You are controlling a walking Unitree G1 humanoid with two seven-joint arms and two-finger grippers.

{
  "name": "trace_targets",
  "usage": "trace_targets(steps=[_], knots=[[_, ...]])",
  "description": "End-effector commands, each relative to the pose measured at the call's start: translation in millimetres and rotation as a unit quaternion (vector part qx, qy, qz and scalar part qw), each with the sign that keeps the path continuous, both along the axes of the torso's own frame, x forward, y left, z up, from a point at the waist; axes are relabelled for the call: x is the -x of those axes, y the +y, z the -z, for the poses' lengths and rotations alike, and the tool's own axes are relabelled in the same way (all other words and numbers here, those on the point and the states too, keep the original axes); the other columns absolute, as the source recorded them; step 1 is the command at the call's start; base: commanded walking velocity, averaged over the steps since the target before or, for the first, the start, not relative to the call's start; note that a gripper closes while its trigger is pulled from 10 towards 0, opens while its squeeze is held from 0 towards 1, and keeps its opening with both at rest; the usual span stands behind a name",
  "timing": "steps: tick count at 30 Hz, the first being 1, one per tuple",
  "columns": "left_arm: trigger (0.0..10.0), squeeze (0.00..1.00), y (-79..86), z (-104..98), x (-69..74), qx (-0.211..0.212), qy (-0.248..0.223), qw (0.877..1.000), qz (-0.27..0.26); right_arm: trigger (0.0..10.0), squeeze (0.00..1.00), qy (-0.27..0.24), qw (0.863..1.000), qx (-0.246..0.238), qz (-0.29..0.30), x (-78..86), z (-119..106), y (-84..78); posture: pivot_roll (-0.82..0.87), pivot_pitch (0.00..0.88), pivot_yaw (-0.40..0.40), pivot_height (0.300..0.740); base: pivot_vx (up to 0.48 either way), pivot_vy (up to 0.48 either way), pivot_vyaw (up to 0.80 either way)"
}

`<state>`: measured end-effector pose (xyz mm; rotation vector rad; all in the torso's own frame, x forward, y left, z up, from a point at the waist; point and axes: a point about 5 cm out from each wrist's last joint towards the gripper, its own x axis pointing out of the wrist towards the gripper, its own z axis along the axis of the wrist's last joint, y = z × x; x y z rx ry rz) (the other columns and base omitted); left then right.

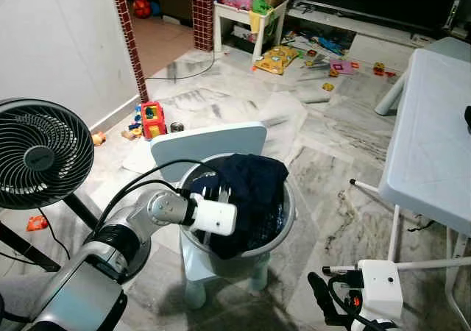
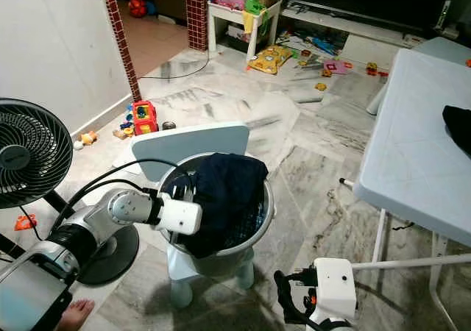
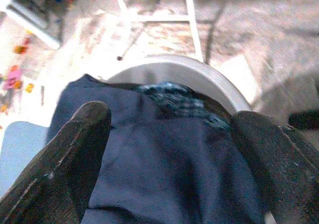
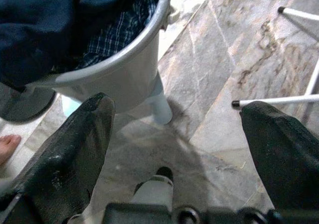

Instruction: Hang hanger

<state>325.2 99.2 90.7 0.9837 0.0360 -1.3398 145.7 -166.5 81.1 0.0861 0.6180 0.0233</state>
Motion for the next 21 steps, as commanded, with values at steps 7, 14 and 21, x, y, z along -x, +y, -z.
trace_targets(steps=[7,14,21], knots=[[10.0,0.0,4.3,9.2,7.1,0.01,0.019,1.0,-0.001,10.0,0.0,-0.018,1.0,0.006,-0.001,-5.3,-4.9,-2.8,-0.06,0.065,-0.035,0.74,0.0,0.0,0.61],[10.0,0.0,1.4,4.6,3.8,0.038,0.021,0.999,-0.019,10.0,0.0,-0.017,1.0,0.007,0.006,-6.8,-3.1,-2.6,-0.06,0.058,-0.036,0.74,0.0,0.0,0.0],[10.0,0.0,-6.4,4.3,6.3,-0.021,-0.008,0.999,0.047,10.0,0.0,-0.009,1.0,0.006,0.004,0.1,-2.8,-1.5,-0.08,0.074,-0.029,0.74,0.0,0.0,0.0]])
